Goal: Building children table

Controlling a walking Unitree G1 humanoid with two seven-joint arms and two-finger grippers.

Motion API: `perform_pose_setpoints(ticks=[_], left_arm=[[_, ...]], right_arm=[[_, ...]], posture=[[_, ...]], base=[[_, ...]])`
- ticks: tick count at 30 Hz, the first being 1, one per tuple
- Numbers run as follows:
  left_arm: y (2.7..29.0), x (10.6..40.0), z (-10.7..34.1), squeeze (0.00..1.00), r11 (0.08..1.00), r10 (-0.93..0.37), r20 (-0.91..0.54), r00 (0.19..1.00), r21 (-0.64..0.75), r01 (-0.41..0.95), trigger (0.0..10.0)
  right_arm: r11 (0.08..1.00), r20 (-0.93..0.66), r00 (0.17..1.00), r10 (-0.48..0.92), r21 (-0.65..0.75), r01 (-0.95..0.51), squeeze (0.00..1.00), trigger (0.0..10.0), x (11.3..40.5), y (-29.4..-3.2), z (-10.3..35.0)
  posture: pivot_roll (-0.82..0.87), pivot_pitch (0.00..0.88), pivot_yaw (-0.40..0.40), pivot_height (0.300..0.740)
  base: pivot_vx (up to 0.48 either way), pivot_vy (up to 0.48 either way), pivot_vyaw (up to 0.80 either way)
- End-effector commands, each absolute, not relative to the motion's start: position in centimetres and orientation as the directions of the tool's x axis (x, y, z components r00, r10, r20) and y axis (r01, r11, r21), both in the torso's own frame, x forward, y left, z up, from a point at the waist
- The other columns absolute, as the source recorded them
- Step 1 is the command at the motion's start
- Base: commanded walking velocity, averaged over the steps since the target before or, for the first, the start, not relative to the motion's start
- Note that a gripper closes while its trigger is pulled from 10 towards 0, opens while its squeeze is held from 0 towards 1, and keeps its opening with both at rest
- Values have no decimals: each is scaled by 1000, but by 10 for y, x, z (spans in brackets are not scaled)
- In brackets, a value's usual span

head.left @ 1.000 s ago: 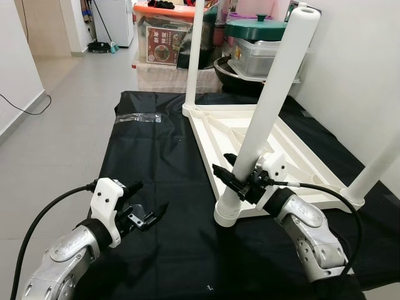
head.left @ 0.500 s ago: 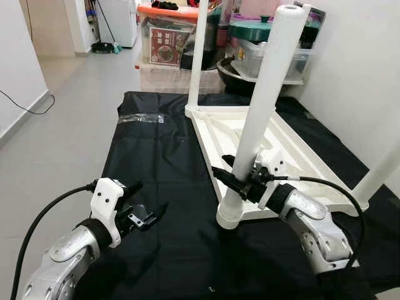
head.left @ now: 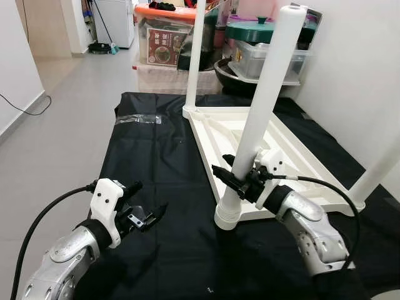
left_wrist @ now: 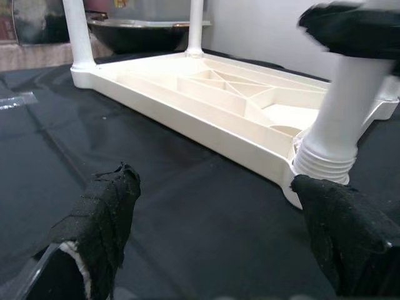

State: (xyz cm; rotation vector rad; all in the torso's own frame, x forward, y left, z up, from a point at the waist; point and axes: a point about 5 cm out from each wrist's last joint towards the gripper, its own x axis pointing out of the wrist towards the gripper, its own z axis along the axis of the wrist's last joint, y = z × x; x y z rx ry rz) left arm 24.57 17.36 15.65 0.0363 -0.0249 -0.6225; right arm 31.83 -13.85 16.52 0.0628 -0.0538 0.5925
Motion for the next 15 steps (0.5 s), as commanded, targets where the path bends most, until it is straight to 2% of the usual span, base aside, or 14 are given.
perform_pose_setpoints(ticks=[1,2,3,4,5,7,8,9,15], left_arm=[[176,246,154,0,821,-571,6,821,29,570,10000],[177,246,154,0,824,-566,7,824,32,566,10000],[177,246,154,0,824,-566,7,824,32,566,10000],[177,246,154,0,827,-562,6,827,33,562,10000],[178,246,154,0,830,-558,7,830,35,557,10000],[178,246,154,0,830,-558,7,830,35,557,10000],[179,246,154,0,832,-554,6,833,36,553,10000],[179,246,154,0,832,-554,6,833,36,553,10000],[181,245,153,0,835,-549,1,836,40,549,10000]], right_arm=[[967,-139,957,253,53,-248,0,0,326,-167,128],[1000,-195,981,-11,23,15,0,0,328,-191,121],[1000,-195,981,-11,23,15,0,0,328,-191,121],[975,-231,949,-215,9,223,0,0,323,-210,114],[940,-233,914,-333,-11,340,0,0,315,-221,112],[940,-233,914,-333,-11,340,0,0,315,-221,112],[912,-234,886,-400,-8,409,0,0,305,-226,110],[912,-234,886,-400,-8,409,0,0,305,-226,110],[897,-217,876,-430,7,442,0,0,280,-212,113]], posture=[[83,0,-109,740],[83,0,-112,740],[83,0,-112,740],[83,0,-112,740],[83,0,-111,740],[83,0,-111,740],[82,0,-108,740],[82,0,-108,740],[77,0,-98,740]], base=[[0,0,0],[0,0,0],[0,0,0],[0,0,0],[0,0,0],[0,0,0],[0,0,0],[0,0,0],[0,0,0]])
